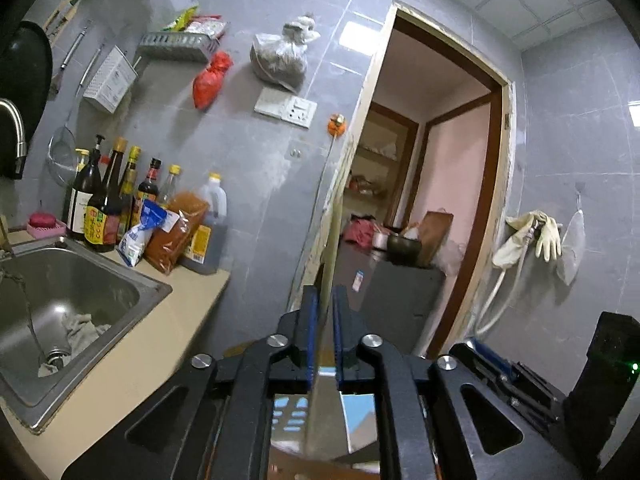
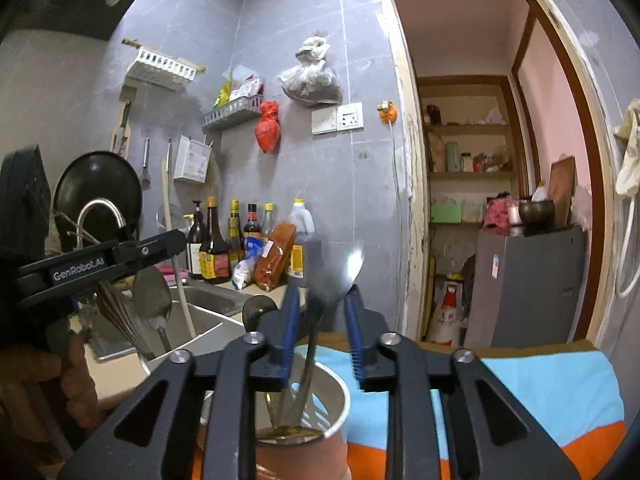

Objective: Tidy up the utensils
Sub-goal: 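Open both tools to drop the chopstick and spoon into the caddy, then move both tools back down to the remaining utensils, then close the left tool on a chopstick while the right tool grasps another chopstick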

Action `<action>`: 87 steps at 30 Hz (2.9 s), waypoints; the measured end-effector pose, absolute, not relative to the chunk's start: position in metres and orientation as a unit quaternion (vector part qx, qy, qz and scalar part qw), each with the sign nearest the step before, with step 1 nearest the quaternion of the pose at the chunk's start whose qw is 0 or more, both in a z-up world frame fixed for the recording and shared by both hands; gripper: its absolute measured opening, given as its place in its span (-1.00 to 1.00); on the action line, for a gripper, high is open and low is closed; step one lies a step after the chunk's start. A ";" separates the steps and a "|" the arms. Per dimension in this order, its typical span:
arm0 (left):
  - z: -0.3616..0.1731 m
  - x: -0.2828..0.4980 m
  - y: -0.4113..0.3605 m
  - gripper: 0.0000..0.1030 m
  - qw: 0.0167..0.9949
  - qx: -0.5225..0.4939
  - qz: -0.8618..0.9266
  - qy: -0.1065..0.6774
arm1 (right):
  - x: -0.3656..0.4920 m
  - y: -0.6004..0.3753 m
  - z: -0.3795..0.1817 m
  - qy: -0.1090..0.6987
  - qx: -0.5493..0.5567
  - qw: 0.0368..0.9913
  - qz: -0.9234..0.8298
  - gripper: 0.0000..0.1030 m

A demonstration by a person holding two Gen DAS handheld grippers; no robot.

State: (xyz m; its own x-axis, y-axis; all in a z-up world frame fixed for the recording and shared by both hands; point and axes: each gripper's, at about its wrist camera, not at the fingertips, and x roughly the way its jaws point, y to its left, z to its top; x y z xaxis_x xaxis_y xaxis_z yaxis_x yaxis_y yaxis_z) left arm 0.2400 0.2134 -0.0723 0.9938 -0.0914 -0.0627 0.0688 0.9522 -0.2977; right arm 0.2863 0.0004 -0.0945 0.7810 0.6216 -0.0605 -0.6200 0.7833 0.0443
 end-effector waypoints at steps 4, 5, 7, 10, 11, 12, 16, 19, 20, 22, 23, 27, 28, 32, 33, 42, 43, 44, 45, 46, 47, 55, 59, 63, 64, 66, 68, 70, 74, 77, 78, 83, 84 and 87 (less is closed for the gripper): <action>-0.062 0.236 0.209 -0.56 0.985 -0.155 -0.053 0.061 | 0.284 -0.010 -0.086 0.053 0.032 0.941 0.331 -0.49; -0.059 0.235 0.207 -0.47 0.984 -0.155 -0.051 0.067 | 0.283 -0.013 -0.082 0.056 0.039 0.941 0.331 -0.44; -0.050 0.233 0.202 -0.27 0.984 -0.155 -0.048 0.077 | 0.279 -0.020 -0.075 0.062 0.049 0.942 0.325 -0.27; -0.036 0.228 0.192 0.16 0.984 -0.152 -0.040 0.087 | 0.273 -0.034 -0.060 0.066 0.060 0.945 0.315 0.10; -0.032 0.227 0.190 0.34 0.984 -0.150 -0.037 0.090 | 0.270 -0.039 -0.054 0.068 0.061 0.946 0.310 0.28; -0.027 0.225 0.185 0.43 0.984 -0.147 -0.033 0.094 | 0.267 -0.044 -0.049 0.068 0.063 0.948 0.305 0.46; -0.011 0.218 0.165 0.89 0.986 -0.133 -0.011 0.095 | 0.256 -0.067 -0.032 0.066 0.066 0.953 0.289 0.69; -0.004 0.213 0.149 0.92 0.989 -0.121 0.001 0.090 | 0.249 -0.087 -0.021 0.064 0.071 0.958 0.272 0.97; -0.002 0.212 0.143 0.93 0.989 -0.115 0.004 0.091 | 0.247 -0.094 -0.017 0.062 0.074 0.959 0.265 1.00; 0.000 0.210 0.133 0.93 0.990 -0.104 0.008 0.093 | 0.243 -0.106 -0.011 0.063 0.075 0.962 0.256 1.00; 0.000 0.209 0.128 0.93 0.991 -0.098 0.008 0.094 | 0.241 -0.112 -0.009 0.064 0.074 0.963 0.251 1.00; -0.002 0.203 0.104 0.93 0.993 -0.079 0.005 0.093 | 0.235 -0.136 -0.003 0.062 0.069 0.968 0.232 1.00; -0.004 0.202 0.098 0.93 0.993 -0.075 0.004 0.094 | 0.234 -0.141 -0.003 0.062 0.067 0.969 0.228 1.00; -0.017 0.201 0.074 0.93 0.992 -0.064 -0.007 0.110 | 0.234 -0.163 -0.008 0.073 0.059 0.973 0.209 1.00; -0.020 0.200 0.068 0.93 0.991 -0.062 -0.011 0.115 | 0.234 -0.169 -0.012 0.078 0.056 0.974 0.205 1.00; -0.068 0.212 0.018 0.93 0.982 -0.065 -0.038 0.174 | 0.247 -0.208 -0.055 0.131 0.039 0.973 0.188 1.00; -0.073 0.215 0.013 0.93 0.981 -0.065 -0.042 0.180 | 0.249 -0.211 -0.060 0.137 0.039 0.972 0.187 1.00; -0.078 0.218 0.008 0.93 0.979 -0.065 -0.045 0.187 | 0.252 -0.214 -0.064 0.142 0.039 0.971 0.187 1.00; -0.083 0.220 0.005 0.93 0.978 -0.064 -0.047 0.192 | 0.255 -0.218 -0.070 0.152 0.038 0.970 0.185 1.00; -0.088 0.223 0.002 0.93 0.976 -0.064 -0.050 0.200 | 0.258 -0.220 -0.074 0.159 0.039 0.969 0.185 1.00; -0.094 0.227 -0.001 0.93 0.974 -0.065 -0.053 0.208 | 0.262 -0.223 -0.080 0.170 0.040 0.967 0.184 1.00; -0.131 0.260 -0.020 0.93 0.955 -0.067 -0.050 0.284 | 0.294 -0.231 -0.121 0.253 0.049 0.947 0.191 0.89; -0.146 0.275 -0.026 0.92 0.945 -0.068 -0.059 0.315 | 0.306 -0.228 -0.138 0.288 0.041 0.936 0.198 0.63; -0.156 0.288 -0.028 0.70 0.934 -0.075 -0.078 0.340 | 0.315 -0.226 -0.152 0.325 0.031 0.924 0.199 0.39; -0.158 0.292 -0.028 0.55 0.930 -0.077 -0.084 0.350 | 0.318 -0.226 -0.154 0.331 0.032 0.922 0.200 0.37; -0.163 0.300 -0.028 0.26 0.919 -0.085 -0.095 0.372 | 0.322 -0.224 -0.157 0.345 0.030 0.916 0.204 0.28; -0.169 0.308 -0.027 -0.08 0.908 -0.091 -0.108 0.394 | 0.325 -0.220 -0.160 0.354 0.027 0.912 0.208 0.18; -0.171 0.314 -0.027 -0.24 0.899 -0.095 -0.116 0.411 | 0.328 -0.217 -0.162 0.364 0.024 0.906 0.215 0.11; -0.173 0.323 -0.027 -0.54 0.887 -0.097 -0.134 0.431 | 0.332 -0.216 -0.166 0.374 0.023 0.899 0.226 0.07; -0.174 0.329 -0.028 -0.73 0.881 -0.104 -0.146 0.438 | 0.335 -0.215 -0.168 0.381 0.022 0.895 0.231 0.04; -0.173 0.331 -0.027 -0.76 0.879 -0.107 -0.152 0.440 | 0.336 -0.213 -0.168 0.384 0.021 0.893 0.233 0.00; -0.176 0.346 -0.022 -0.85 0.860 -0.130 -0.175 0.462 | 0.341 -0.205 -0.172 0.397 0.014 0.884 0.247 -0.30; -0.176 0.347 -0.022 -0.86 0.859 -0.131 -0.176 0.463 | 0.343 -0.203 -0.172 0.401 0.012 0.881 0.251 -0.36; -0.176 0.349 -0.016 -0.88 0.852 -0.155 -0.179 0.468 | 0.347 -0.197 -0.175 0.413 0.008 0.872 0.263 -0.45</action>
